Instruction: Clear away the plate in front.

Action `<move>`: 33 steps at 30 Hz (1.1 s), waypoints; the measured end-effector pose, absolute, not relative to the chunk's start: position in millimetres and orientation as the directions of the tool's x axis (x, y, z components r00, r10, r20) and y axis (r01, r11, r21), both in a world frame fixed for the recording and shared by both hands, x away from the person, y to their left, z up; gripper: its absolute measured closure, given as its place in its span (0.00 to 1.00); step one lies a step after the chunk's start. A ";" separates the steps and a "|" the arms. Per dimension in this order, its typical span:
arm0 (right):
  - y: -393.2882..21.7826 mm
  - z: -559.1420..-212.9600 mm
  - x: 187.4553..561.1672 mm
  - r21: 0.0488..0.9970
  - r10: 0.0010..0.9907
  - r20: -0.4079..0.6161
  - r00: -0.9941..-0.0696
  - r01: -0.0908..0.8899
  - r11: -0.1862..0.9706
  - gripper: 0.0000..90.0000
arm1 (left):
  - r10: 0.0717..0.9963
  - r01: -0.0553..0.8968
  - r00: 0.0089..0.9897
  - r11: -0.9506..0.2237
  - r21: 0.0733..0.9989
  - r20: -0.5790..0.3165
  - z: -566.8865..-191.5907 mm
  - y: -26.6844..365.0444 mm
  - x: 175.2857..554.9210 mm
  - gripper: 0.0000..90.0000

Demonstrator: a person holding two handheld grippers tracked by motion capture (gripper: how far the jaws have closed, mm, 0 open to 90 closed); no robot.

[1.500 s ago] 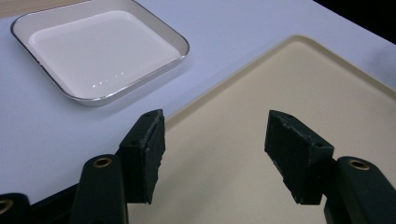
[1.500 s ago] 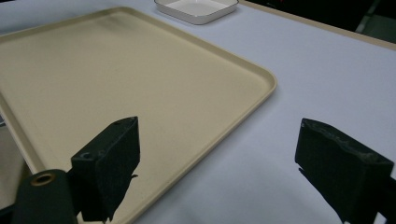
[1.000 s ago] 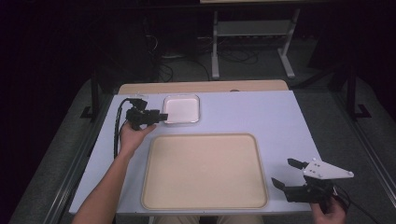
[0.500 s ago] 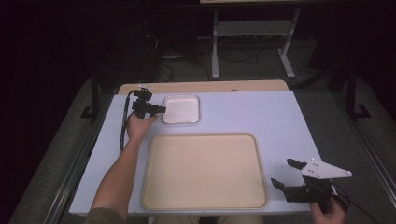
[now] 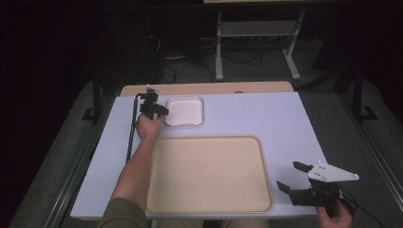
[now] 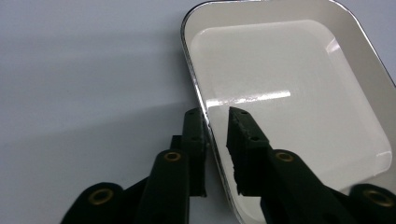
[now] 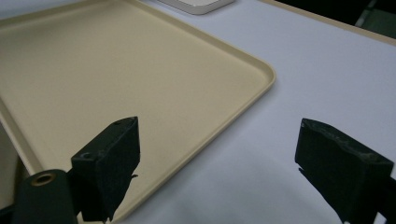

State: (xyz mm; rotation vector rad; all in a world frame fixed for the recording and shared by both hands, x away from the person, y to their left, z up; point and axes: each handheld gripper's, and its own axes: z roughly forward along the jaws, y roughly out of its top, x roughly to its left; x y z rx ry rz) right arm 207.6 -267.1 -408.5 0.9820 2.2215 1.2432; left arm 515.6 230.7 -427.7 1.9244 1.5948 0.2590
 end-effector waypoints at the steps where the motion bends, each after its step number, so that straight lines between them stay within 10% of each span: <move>1: -267.0 -408.5 207.6 0.855 0.744 -0.013 -0.668 0.378 0.355 0.14 | 0.940 0.821 0.247 -0.074 0.567 -0.236 -428.4 230.8 516.4 0.86; 33: -273.5 -408.0 207.1 0.863 0.755 -0.004 -0.655 0.379 0.334 0.14 | 0.891 0.828 0.105 0.168 0.535 -0.441 -423.4 243.6 514.9 0.99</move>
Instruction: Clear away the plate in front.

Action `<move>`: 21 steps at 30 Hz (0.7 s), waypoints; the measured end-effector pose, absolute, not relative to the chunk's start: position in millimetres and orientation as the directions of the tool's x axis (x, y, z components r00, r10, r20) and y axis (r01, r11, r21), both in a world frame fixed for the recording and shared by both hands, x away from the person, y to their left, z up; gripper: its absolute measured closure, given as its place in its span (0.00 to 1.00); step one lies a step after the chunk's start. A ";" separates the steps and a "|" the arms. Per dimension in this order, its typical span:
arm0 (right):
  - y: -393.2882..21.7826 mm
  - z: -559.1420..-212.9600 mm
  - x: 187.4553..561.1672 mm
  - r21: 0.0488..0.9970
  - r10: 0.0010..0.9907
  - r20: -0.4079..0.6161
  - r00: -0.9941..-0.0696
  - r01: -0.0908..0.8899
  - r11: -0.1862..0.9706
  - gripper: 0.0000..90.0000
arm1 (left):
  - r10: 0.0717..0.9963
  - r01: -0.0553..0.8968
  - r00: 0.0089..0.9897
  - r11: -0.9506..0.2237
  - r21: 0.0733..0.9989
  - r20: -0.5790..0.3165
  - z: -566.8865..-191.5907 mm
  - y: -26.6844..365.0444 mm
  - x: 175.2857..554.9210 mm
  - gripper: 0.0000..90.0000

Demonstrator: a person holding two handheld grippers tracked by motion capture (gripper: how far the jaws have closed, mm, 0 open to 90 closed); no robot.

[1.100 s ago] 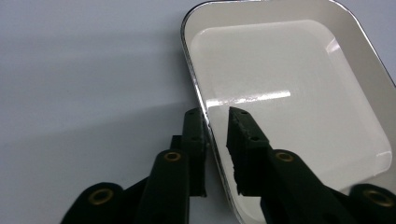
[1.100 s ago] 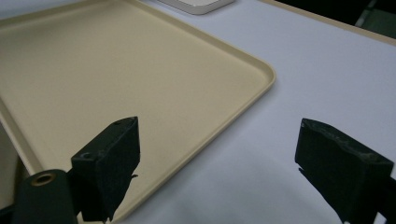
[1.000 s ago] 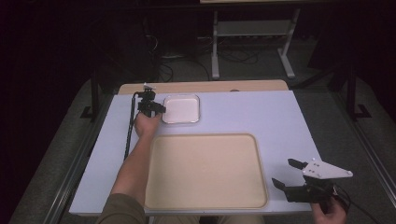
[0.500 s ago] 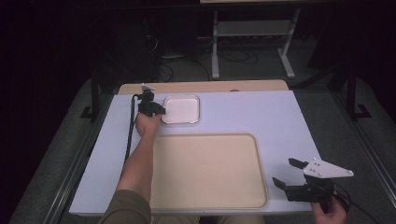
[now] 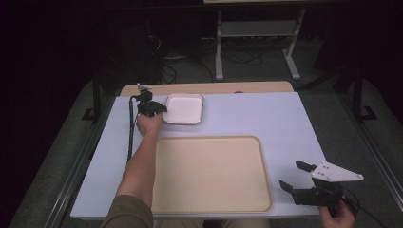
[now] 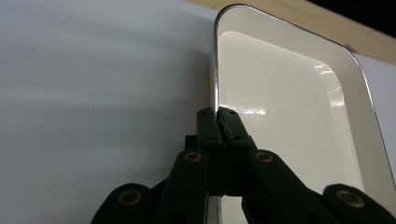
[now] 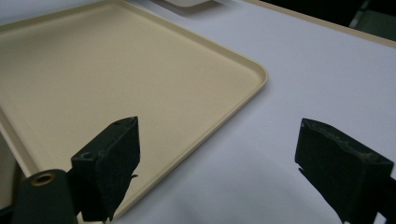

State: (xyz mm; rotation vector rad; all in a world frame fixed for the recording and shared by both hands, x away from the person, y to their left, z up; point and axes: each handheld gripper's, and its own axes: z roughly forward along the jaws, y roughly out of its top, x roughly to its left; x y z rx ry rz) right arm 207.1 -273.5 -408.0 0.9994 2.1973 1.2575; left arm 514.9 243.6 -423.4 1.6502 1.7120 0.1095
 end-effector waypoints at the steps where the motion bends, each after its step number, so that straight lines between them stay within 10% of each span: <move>1: -273.6 -407.9 207.0 0.864 0.755 -0.005 -0.655 0.378 0.334 0.15 | 0.890 0.824 0.105 0.172 0.539 -0.445 -420.8 243.7 513.2 0.99; 21: -272.5 -405.0 205.5 0.877 0.742 0.002 -0.671 0.358 0.321 0.14 | 0.844 0.781 0.125 0.241 0.577 -0.521 -399.3 240.4 452.5 0.99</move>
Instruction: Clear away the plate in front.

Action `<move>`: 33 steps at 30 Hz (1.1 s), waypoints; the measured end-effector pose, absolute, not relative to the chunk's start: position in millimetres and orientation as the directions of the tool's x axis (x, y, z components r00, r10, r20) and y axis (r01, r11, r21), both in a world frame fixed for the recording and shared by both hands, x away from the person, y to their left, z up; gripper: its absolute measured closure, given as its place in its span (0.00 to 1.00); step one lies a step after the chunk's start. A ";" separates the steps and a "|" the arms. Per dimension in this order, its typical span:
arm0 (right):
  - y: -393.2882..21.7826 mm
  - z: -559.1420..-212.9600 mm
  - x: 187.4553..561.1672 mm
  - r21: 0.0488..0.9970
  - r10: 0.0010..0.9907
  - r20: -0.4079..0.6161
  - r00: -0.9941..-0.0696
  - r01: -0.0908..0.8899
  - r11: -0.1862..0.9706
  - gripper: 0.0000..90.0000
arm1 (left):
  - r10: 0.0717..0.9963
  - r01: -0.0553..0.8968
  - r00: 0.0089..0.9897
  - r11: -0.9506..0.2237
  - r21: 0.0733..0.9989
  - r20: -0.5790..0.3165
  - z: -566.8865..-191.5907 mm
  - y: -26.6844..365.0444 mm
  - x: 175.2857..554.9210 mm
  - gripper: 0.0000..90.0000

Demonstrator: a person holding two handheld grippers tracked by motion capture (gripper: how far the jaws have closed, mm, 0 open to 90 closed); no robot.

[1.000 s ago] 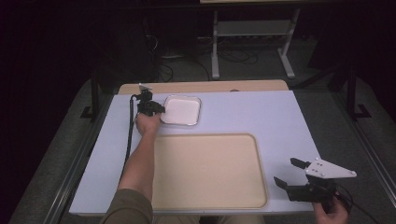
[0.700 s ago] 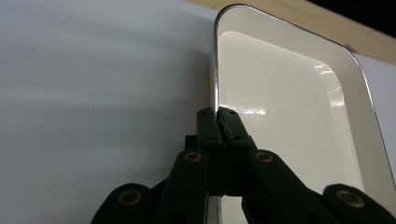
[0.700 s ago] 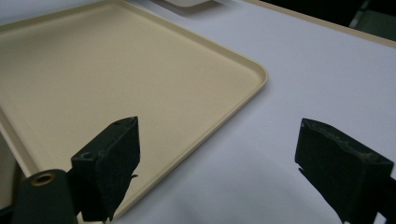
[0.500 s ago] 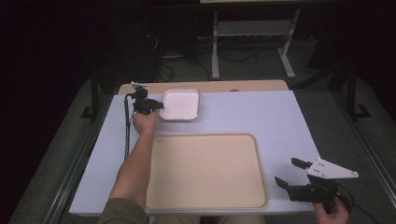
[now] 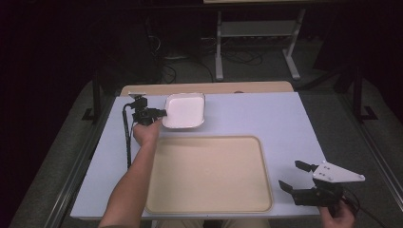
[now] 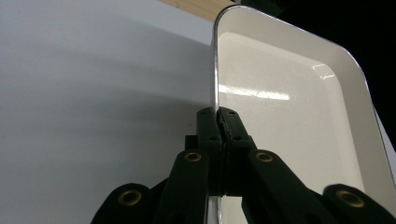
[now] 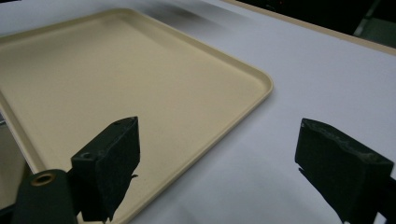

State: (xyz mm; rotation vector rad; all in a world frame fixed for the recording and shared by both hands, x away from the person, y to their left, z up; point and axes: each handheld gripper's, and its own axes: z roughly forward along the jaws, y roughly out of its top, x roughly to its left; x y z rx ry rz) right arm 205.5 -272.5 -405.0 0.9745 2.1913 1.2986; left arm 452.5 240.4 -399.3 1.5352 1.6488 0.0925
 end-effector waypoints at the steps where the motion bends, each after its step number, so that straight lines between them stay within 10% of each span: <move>1: -272.4 -405.0 205.4 0.877 0.741 0.002 -0.671 0.358 0.321 0.14 | 0.844 0.781 0.125 0.241 0.577 -0.521 -399.3 240.4 452.5 0.99; 33: -275.5 -404.2 202.6 0.887 0.748 0.015 -0.664 0.353 0.296 0.14 | 0.842 0.774 0.162 0.215 0.596 -0.515 -397.5 222.0 367.5 0.99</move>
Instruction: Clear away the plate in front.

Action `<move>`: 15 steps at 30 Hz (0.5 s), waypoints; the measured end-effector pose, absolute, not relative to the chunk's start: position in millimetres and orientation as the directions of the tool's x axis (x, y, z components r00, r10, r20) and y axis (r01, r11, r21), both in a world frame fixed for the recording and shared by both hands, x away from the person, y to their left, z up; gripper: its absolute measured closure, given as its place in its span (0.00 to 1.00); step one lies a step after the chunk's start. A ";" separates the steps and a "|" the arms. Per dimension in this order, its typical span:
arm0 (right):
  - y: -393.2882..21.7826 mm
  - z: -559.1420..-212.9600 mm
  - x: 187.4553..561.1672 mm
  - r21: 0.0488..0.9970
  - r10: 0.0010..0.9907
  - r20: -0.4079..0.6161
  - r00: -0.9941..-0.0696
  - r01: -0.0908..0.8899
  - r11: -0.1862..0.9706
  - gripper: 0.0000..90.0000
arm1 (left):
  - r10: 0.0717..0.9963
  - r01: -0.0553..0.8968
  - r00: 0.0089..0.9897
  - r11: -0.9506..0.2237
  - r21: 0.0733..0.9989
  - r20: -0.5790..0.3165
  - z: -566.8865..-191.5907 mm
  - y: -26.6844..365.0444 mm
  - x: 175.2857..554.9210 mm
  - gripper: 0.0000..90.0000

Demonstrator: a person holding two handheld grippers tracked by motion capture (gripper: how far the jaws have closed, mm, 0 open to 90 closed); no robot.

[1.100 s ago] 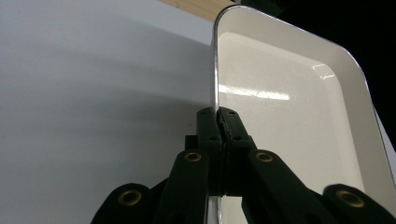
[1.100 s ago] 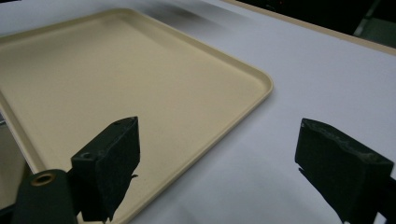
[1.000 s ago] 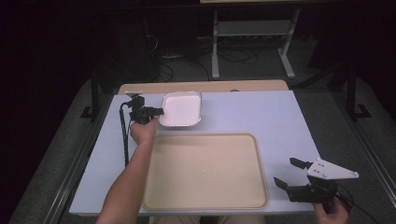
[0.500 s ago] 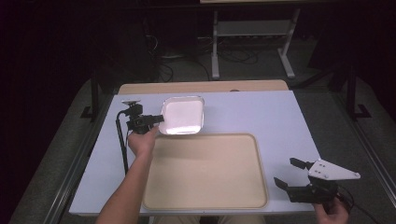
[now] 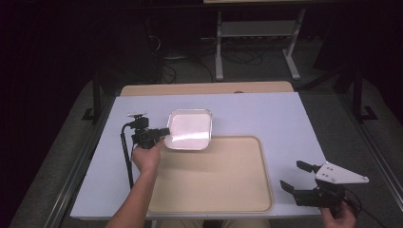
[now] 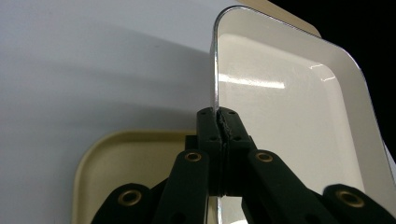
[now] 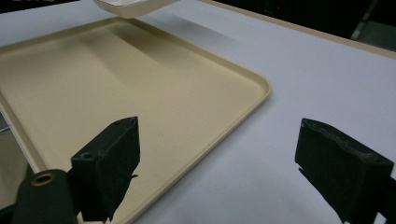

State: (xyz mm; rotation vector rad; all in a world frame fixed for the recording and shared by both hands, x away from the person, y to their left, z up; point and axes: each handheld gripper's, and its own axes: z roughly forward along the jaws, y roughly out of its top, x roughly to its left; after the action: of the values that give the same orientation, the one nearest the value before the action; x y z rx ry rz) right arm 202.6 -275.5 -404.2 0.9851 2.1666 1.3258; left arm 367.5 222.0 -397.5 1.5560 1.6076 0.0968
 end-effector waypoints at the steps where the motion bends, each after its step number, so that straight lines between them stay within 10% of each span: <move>1: -275.5 -404.2 202.5 0.887 0.748 0.015 -0.664 0.354 0.296 0.14 | 0.842 0.775 0.162 0.214 0.594 -0.515 -397.9 221.0 362.9 0.99; 15: -273.4 -404.3 202.4 0.885 0.748 0.012 -0.664 0.354 0.301 0.14 | 0.859 0.801 0.172 0.164 0.576 -0.482 -413.4 213.4 329.6 0.99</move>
State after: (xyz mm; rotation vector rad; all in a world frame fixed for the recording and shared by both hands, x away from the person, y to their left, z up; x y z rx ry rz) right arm 202.4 -273.4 -404.3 0.9843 2.1699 1.3191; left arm 329.6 213.4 -413.4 1.6252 1.6173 0.0893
